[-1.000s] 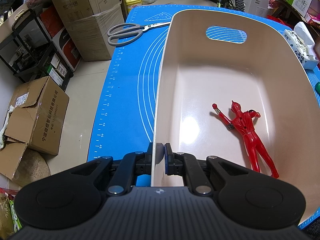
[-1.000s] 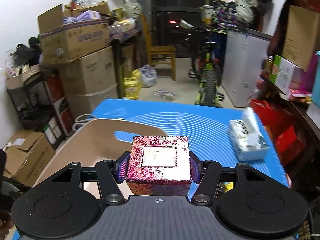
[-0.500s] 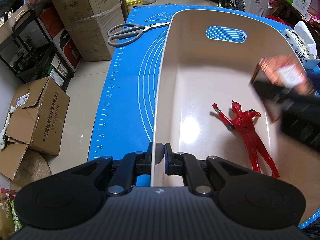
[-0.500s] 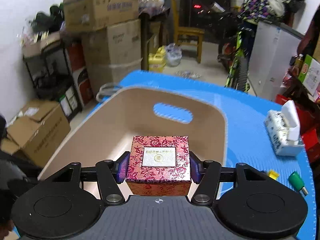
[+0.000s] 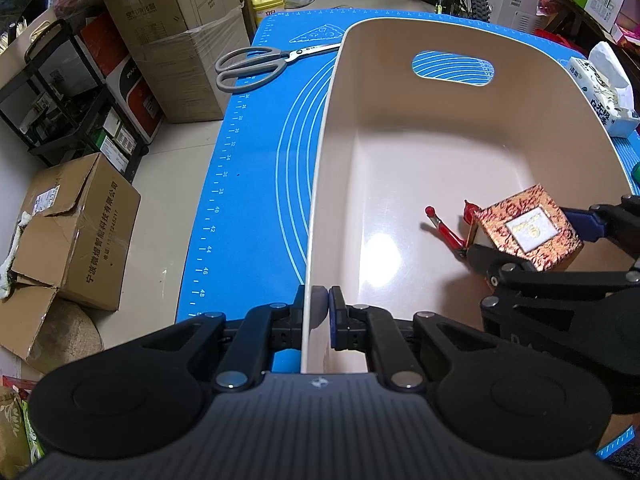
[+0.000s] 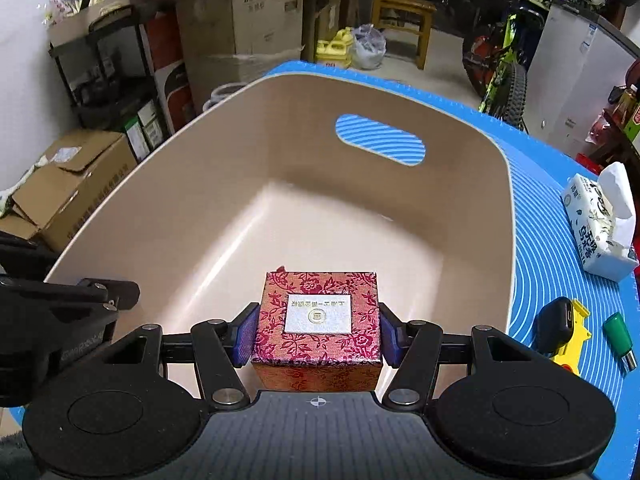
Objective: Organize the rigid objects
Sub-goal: 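Open the right tool to release the pink box into the basket, then move the right tool to the white charger plug and grasp it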
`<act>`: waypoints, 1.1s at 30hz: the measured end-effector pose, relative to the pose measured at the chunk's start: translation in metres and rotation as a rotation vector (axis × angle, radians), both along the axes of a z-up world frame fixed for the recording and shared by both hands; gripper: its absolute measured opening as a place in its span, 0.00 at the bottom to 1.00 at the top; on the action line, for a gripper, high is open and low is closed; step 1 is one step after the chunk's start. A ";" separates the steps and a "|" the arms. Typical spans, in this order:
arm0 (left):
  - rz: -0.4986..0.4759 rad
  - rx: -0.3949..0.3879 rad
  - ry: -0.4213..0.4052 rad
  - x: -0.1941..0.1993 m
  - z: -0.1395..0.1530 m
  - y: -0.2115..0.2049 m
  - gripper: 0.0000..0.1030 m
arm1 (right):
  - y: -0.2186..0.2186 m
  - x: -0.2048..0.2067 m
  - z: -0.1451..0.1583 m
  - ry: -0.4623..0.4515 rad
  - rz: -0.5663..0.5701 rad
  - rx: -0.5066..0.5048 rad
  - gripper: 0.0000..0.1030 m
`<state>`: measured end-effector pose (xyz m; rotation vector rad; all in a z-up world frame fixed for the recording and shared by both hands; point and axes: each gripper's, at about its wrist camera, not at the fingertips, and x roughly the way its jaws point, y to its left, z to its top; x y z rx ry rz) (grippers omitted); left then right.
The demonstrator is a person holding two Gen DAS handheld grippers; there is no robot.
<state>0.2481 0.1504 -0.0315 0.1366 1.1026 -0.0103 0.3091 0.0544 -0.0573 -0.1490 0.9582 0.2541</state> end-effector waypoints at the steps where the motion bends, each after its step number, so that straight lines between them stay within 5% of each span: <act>1: 0.000 0.000 0.000 0.000 0.000 0.000 0.11 | 0.000 0.000 -0.001 0.007 0.002 0.006 0.62; 9: 0.001 -0.001 0.000 0.000 0.000 0.002 0.11 | -0.018 -0.010 0.023 -0.076 -0.011 0.063 0.72; 20: 0.000 0.003 0.001 0.000 0.001 -0.001 0.11 | -0.084 -0.029 0.073 -0.200 -0.107 0.092 0.74; 33: 0.004 -0.004 0.002 0.000 0.002 0.001 0.11 | -0.174 -0.055 0.056 -0.148 -0.279 0.015 0.77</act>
